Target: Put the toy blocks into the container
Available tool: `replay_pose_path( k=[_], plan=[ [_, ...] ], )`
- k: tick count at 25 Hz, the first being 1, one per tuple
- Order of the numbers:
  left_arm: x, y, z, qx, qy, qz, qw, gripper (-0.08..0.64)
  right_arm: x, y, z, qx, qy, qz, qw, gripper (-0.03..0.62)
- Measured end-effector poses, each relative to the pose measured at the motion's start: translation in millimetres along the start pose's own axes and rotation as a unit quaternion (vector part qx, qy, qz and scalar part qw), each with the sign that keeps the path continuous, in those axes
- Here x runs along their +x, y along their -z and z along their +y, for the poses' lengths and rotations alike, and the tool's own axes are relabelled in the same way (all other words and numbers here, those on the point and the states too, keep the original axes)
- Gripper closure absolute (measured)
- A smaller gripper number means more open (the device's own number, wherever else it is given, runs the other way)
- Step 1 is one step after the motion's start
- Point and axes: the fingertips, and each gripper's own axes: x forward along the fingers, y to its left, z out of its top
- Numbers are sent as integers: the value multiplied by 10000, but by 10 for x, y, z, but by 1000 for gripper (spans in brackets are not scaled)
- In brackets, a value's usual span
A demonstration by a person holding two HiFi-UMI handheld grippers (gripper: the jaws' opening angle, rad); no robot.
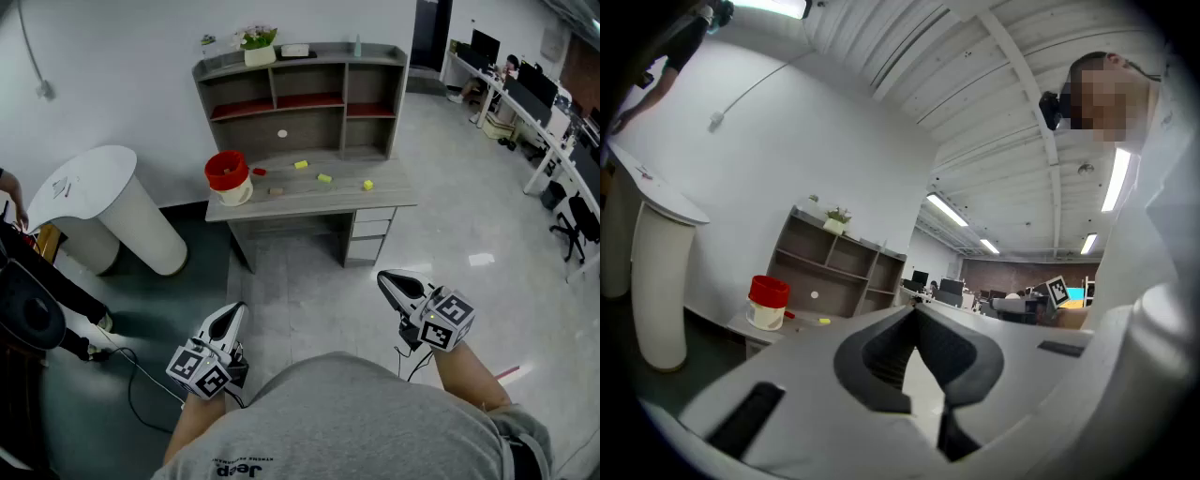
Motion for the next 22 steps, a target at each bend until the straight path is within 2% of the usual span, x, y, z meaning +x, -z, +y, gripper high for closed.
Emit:
replay_pose_path(
  k=[9,17,22],
  plan=[
    [83,-9,-42,56,43,8,10000,551,-14,-31,-80,-33,-71,-85,9999,595],
    [210,21,-90,4,26,28,10000,551,-99,-39,-263,311,-18,-218,9993,588],
    [397,51,-222,7,95,57,9999,551,-218,-59,-371,218,-29,-217,9995,586]
  ],
)
